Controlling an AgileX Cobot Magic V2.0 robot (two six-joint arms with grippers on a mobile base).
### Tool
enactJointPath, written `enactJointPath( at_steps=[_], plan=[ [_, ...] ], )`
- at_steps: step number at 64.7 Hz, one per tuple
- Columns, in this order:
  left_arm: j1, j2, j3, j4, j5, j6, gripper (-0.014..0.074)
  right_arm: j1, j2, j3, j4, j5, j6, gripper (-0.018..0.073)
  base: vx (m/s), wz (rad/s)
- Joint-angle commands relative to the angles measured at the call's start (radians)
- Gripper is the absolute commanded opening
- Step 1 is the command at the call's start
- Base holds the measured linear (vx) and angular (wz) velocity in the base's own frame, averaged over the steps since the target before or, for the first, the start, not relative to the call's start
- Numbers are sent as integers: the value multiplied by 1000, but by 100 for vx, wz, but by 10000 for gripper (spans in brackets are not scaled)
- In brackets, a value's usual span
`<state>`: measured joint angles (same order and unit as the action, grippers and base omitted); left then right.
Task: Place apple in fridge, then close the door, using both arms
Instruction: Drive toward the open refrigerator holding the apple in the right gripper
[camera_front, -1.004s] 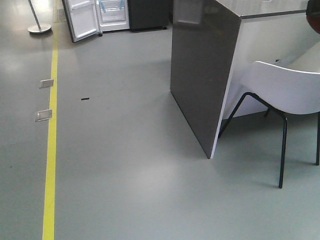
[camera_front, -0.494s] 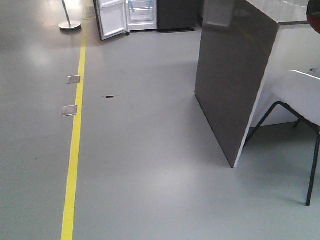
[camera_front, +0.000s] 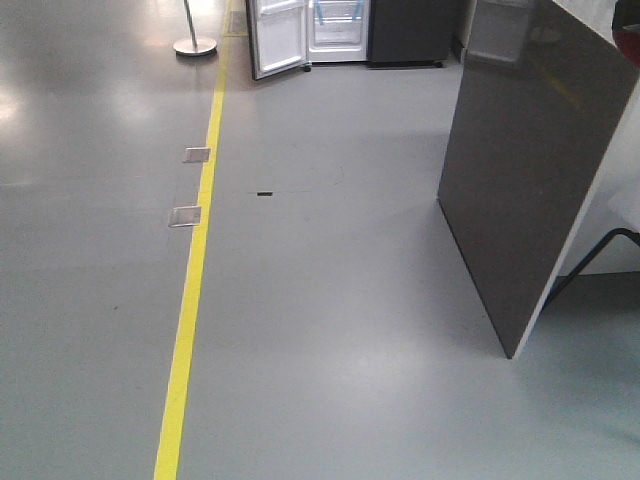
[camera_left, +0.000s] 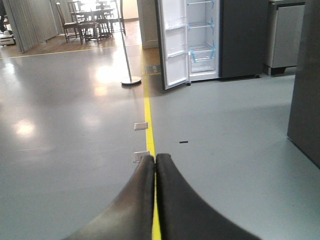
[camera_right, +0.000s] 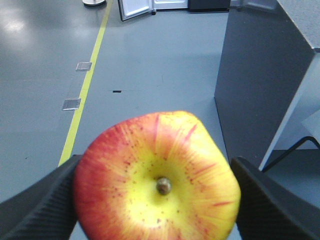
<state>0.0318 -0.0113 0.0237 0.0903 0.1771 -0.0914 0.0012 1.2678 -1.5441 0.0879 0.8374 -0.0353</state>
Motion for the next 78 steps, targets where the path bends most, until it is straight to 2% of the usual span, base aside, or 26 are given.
enactJointPath(
  at_steps=[1,78],
  plan=[
    [-3,-15,-17,0,-76,-11,-6,-1,-25,-30,0,-82,-4,185,6,14],
    [-3,-15,-17,0,-76,-11,-6,-1,-25,-30,0,-82,-4,185,9,6]
  ],
)
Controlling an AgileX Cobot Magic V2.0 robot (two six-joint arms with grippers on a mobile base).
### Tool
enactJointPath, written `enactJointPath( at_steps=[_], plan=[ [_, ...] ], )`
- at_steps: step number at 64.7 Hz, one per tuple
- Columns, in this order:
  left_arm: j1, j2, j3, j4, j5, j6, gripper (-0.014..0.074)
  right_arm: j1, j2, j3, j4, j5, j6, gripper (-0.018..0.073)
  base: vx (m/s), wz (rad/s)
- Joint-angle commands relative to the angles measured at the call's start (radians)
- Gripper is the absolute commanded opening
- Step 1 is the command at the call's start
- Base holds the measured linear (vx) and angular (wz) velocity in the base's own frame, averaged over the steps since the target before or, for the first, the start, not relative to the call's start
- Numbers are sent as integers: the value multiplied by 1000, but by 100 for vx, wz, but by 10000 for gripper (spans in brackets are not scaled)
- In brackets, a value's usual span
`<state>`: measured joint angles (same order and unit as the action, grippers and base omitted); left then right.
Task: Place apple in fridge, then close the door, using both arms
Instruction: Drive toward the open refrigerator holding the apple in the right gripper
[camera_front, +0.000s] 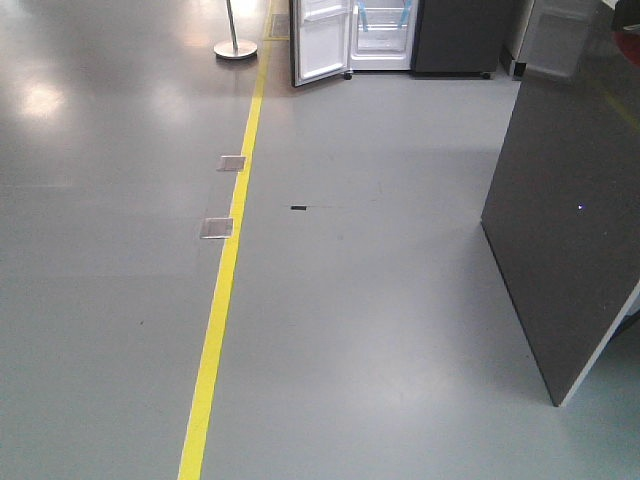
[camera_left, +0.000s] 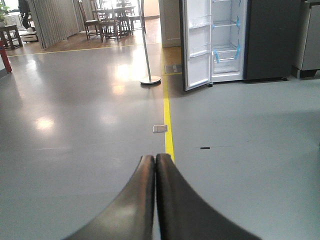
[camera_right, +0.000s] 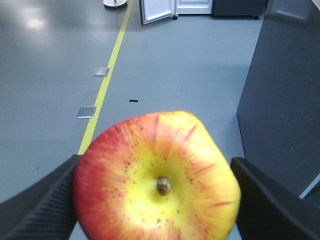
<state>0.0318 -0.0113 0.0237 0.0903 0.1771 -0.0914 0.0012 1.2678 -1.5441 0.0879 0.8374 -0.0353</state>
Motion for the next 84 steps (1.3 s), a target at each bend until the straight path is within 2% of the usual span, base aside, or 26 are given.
enactJointPath(
  at_steps=[1,84],
  plan=[
    [-3,-15,-17,0,-76,-11,-6,-1,-25,-30,0,-82,-4,185,13,-1],
    [-3,-15,-17,0,-76,-11,-6,-1,-25,-30,0,-82,-4,185,12,-3]
  ],
)
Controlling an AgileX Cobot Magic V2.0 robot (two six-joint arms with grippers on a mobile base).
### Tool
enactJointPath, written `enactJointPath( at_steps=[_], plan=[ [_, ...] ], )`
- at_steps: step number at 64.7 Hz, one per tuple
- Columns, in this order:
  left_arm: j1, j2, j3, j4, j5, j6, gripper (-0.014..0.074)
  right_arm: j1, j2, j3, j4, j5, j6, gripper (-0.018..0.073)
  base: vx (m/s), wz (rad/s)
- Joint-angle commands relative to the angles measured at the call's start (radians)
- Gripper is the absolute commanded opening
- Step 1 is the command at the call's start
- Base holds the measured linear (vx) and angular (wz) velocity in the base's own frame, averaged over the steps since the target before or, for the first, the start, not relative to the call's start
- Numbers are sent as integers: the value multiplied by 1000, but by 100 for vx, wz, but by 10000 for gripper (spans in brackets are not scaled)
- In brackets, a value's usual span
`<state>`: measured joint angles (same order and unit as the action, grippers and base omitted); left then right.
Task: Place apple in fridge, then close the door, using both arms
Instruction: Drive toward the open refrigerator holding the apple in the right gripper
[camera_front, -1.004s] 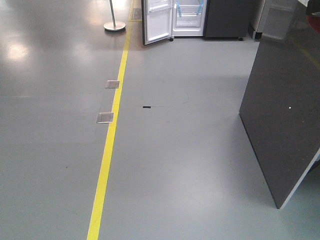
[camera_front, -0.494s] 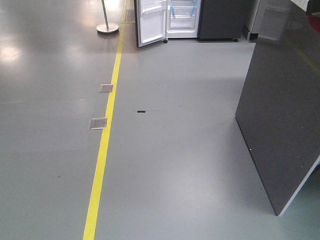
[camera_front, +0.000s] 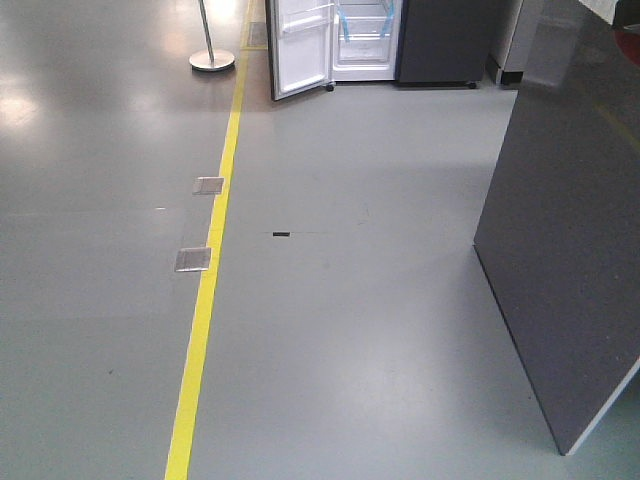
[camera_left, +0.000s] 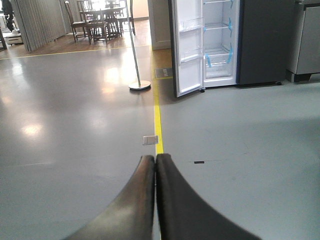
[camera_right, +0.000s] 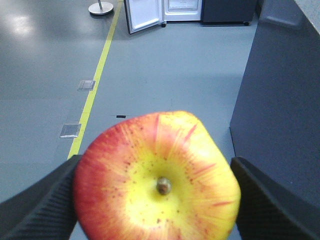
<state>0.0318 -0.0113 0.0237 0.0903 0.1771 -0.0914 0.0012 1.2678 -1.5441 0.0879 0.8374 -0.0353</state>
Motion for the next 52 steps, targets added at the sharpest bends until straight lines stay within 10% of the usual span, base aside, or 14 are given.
enactJointPath(
  at_steps=[1,52],
  plan=[
    [-3,-15,-17,0,-76,-11,-6,-1,-25,-30,0,-82,-4,185,14,3],
    [-3,-15,-17,0,-76,-11,-6,-1,-25,-30,1,-82,-4,185,15,0]
  ],
)
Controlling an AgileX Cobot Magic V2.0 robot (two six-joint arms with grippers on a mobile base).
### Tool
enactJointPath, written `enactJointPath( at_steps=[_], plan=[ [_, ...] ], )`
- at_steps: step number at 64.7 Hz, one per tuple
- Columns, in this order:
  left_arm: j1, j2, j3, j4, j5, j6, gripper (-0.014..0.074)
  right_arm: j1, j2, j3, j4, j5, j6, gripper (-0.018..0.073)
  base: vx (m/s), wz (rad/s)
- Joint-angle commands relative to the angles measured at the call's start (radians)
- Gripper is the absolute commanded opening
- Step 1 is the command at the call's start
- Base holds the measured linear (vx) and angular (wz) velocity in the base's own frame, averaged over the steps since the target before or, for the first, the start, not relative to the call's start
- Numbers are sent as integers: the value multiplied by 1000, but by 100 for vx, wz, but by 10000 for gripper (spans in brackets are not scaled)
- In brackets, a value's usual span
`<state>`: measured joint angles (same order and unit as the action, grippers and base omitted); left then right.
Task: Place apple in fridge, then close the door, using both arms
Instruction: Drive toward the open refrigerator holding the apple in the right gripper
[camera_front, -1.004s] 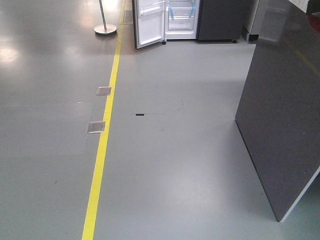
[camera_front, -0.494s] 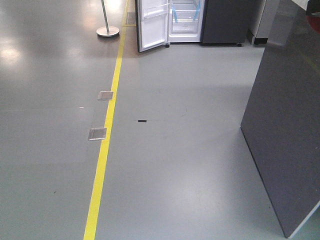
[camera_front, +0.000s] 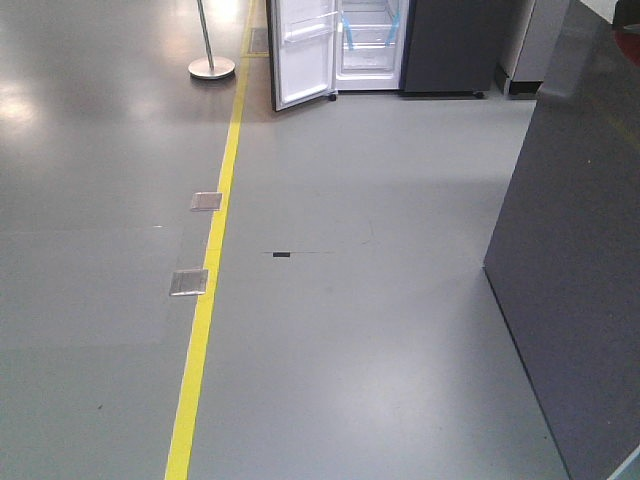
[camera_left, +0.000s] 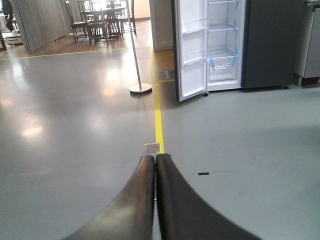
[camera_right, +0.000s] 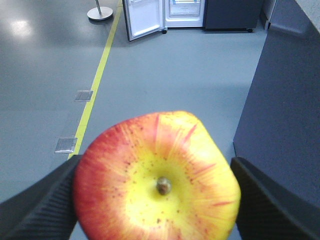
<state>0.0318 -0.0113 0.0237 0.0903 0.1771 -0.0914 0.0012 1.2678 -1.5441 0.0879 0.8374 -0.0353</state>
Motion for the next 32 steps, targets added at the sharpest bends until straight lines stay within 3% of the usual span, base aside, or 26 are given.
enactJointPath(
  at_steps=[1,32],
  plan=[
    [-3,-15,-17,0,-76,-11,-6,-1,-25,-30,1,-82,-4,185,13,-4],
    [-3,-15,-17,0,-76,-11,-6,-1,-25,-30,1,-82,-4,185,13,-3]
  ],
)
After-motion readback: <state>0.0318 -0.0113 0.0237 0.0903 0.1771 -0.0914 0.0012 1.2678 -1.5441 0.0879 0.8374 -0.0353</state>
